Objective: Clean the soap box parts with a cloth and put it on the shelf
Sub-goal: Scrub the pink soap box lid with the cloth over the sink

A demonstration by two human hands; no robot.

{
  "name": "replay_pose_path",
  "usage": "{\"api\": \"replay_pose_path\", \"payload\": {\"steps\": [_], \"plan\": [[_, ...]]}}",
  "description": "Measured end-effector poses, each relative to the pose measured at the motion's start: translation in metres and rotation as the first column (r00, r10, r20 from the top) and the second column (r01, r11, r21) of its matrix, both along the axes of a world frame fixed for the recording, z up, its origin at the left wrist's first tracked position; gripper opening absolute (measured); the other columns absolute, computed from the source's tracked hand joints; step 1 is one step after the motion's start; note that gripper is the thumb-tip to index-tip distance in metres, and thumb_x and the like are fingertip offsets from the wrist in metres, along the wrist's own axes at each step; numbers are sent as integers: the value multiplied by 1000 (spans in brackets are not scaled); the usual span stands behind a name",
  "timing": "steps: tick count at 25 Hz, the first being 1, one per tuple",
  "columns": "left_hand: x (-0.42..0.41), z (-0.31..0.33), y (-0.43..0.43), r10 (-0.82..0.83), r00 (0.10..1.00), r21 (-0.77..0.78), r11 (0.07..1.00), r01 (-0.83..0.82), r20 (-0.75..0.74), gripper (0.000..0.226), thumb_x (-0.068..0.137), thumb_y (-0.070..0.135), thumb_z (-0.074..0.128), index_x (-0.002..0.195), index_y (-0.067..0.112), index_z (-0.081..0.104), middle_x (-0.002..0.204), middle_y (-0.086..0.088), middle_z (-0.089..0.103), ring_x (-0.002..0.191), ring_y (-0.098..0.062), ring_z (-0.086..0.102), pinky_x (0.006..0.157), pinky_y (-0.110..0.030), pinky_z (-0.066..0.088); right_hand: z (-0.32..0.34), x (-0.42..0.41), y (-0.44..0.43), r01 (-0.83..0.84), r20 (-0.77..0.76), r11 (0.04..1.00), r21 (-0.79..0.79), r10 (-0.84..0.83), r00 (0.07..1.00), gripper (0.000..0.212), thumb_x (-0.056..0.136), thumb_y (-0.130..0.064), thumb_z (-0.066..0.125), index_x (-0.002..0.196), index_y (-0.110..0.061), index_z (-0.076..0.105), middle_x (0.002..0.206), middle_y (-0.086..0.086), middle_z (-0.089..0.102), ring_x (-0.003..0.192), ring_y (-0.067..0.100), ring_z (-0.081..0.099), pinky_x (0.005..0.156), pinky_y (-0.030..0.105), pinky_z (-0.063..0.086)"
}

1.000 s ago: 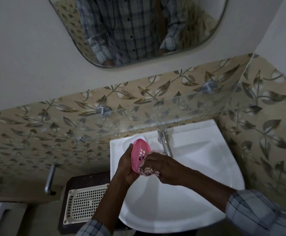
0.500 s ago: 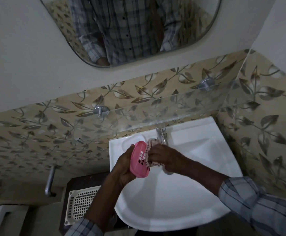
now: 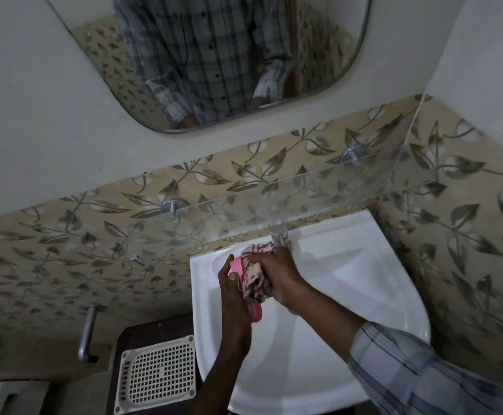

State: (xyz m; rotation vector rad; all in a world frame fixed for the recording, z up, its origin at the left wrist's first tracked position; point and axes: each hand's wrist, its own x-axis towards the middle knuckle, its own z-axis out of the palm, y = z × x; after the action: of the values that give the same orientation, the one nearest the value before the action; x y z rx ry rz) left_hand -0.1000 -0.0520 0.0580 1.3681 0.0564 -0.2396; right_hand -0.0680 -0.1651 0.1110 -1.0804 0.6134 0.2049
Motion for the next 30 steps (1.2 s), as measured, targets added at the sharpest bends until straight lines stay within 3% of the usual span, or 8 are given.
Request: {"api": "replay_pose_path", "payload": {"steps": [4, 7, 9, 14, 19, 24, 27, 30], "plan": [[11, 13, 10, 23, 954, -74, 996, -48, -300, 40, 100, 45, 51, 131, 20, 55, 120, -12, 64, 105, -29, 64, 82, -40, 58, -24, -40, 11, -129, 307, 760, -637, 404, 862, 29, 85, -24, 67, 109, -9, 71, 102, 7, 75, 93, 18, 71, 79, 33, 59], [28, 26, 23, -32, 829, -191, 977, -91, -558, 66, 98, 57, 42, 136, 5, 54, 128, -29, 62, 115, -40, 60, 99, -50, 47, -40, -44, -27, -12, 339, 369, -930, 867, 365, 40, 74, 8, 60, 111, -4, 69, 107, 14, 69, 97, 29, 64, 83, 34, 52], [29, 32, 25, -126, 783, -235, 972, -26, -609, 65, 99, 53, 41, 137, 1, 52, 117, -28, 66, 104, -40, 62, 93, -50, 49, -40, -20, -54, 204, 260, 218, -954, 942, 213, 36, 74, 18, 56, 100, 1, 73, 101, 19, 71, 93, 35, 67, 82, 42, 54], [40, 31, 28, -79, 796, -301, 944, -133, -600, 59, 99, 50, 44, 134, 3, 54, 108, -26, 64, 93, -36, 61, 84, -48, 50, -37, -10, -42, 332, 337, 219, -917, 873, 354, 43, 63, 20, 54, 99, 6, 73, 100, 23, 73, 92, 40, 70, 86, 48, 56], [25, 5, 16, 196, 877, -141, 949, -283, -438, 61, 97, 54, 47, 135, 8, 57, 119, -23, 68, 102, -33, 68, 80, -40, 57, -33, -46, -2, -32, 376, 486, -873, 714, 591, 34, 69, 5, 62, 99, -8, 72, 100, 7, 73, 93, 22, 68, 85, 24, 53], [10, -4, 1, 56, 998, 10, 998, -56, 5, 55, 98, 60, 39, 144, 32, 45, 139, 1, 61, 126, -20, 60, 100, -42, 51, -11, 5, 1, 130, 69, 974, -187, -119, 990, 11, 83, -7, 67, 89, -3, 74, 88, 12, 77, 82, 29, 74, 77, 42, 62], [0, -3, -9, 35, 998, 79, 996, -39, 48, 49, 99, 61, 36, 142, 38, 47, 137, 6, 62, 126, -16, 60, 99, -37, 51, -9, 8, -1, 256, 179, 783, -567, -186, 966, 13, 86, -3, 68, 98, -1, 71, 98, 11, 75, 89, 24, 71, 80, 21, 56], [11, 2, -4, 121, 981, -15, 992, -125, -149, 56, 101, 58, 35, 142, 24, 51, 129, -10, 68, 119, -24, 65, 95, -43, 55, -21, -36, 9, 121, 368, 550, -826, 363, 856, 29, 83, -3, 71, 112, -8, 69, 105, 6, 71, 97, 18, 68, 81, 12, 51]]}}
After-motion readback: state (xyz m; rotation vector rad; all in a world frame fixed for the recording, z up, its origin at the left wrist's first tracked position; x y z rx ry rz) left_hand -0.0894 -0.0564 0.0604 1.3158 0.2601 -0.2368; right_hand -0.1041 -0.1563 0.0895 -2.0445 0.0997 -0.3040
